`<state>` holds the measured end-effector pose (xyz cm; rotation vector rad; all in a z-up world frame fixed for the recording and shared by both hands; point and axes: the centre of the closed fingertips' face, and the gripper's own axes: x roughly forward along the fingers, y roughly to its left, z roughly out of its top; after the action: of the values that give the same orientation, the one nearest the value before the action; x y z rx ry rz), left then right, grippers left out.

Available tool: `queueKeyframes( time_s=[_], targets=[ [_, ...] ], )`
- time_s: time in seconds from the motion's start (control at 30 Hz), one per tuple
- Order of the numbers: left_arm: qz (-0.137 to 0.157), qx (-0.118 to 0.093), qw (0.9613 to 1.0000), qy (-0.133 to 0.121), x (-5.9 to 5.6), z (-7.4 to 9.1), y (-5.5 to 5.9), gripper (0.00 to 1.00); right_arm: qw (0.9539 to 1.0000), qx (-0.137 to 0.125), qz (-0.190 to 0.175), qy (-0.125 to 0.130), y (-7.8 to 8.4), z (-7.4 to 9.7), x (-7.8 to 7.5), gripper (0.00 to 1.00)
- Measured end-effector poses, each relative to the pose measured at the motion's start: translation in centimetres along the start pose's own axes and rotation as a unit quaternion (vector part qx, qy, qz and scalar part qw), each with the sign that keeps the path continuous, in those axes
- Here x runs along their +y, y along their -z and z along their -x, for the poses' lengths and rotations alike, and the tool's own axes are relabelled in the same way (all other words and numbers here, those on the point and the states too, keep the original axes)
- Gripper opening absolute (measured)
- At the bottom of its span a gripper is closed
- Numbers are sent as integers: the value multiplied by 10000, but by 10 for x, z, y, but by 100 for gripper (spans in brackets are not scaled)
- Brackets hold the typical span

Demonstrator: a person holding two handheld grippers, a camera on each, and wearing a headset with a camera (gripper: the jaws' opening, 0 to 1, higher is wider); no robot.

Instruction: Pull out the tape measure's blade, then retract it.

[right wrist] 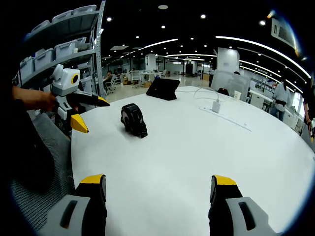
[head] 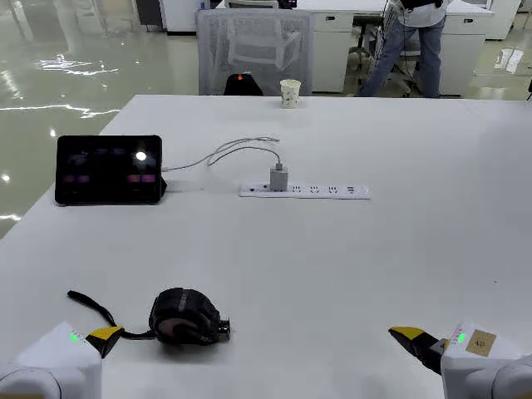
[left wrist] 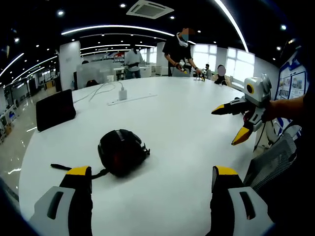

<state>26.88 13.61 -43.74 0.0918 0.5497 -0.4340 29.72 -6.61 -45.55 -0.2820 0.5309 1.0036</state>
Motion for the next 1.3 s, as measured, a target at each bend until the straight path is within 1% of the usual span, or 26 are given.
queueKeyframes(
  time_s=[0.13,0.33,0.47,0.67,0.83,0.9,1.03,1.3],
  targets=[
    [-63,-6,10000,49,-2,3,0,99,10000,-45,-29,23,0,4,2,88],
    [-40,-118,9999,86,-4,9,-3,99,9999,-125,-54,39,-3,9,5,91],
    [-56,-146,9998,75,-4,13,-2,99,9999,-126,-53,36,-1,12,9,93],
    [-55,-156,9998,87,-4,17,-1,99,9999,-114,-91,84,3,15,9,99],
    [-142,-240,9995,112,-3,18,-4,99,9998,-160,-87,77,2,16,9,99],
    [-174,-280,9994,123,-3,18,-6,99,9998,-173,-34,76,2,16,10,99],
    [-211,-296,9992,141,-3,16,-9,99,9999,-136,15,47,2,15,13,99],
    [-235,-354,9989,189,-3,15,-12,99,9996,-250,74,93,-2,17,11,99]
  ],
)
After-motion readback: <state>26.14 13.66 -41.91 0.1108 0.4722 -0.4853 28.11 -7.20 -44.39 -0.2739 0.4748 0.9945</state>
